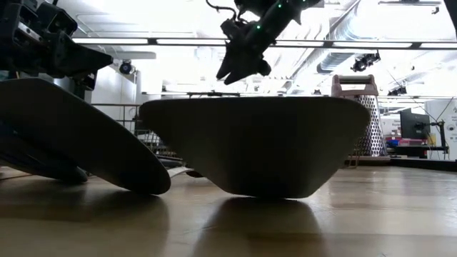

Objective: Pick & Place Kitchen Items
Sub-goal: Put the black knife into the right wire basket

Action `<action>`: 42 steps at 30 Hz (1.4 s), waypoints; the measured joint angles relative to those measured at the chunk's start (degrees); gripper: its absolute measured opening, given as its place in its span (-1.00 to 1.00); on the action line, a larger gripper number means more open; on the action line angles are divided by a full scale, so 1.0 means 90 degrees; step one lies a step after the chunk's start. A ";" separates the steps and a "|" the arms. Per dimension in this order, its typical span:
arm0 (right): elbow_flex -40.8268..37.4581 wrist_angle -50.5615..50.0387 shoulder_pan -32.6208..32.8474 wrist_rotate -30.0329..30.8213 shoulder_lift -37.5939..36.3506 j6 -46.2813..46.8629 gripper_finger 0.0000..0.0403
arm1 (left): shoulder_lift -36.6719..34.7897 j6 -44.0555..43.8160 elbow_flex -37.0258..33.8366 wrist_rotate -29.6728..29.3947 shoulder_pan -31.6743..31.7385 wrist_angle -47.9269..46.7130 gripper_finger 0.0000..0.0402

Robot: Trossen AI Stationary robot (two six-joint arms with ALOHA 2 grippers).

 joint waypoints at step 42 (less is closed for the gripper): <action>-0.0698 0.1692 0.2320 0.1629 0.1610 -0.1640 0.02 | 0.0000 -0.0002 -0.0002 0.0002 0.0000 -0.0002 -0.98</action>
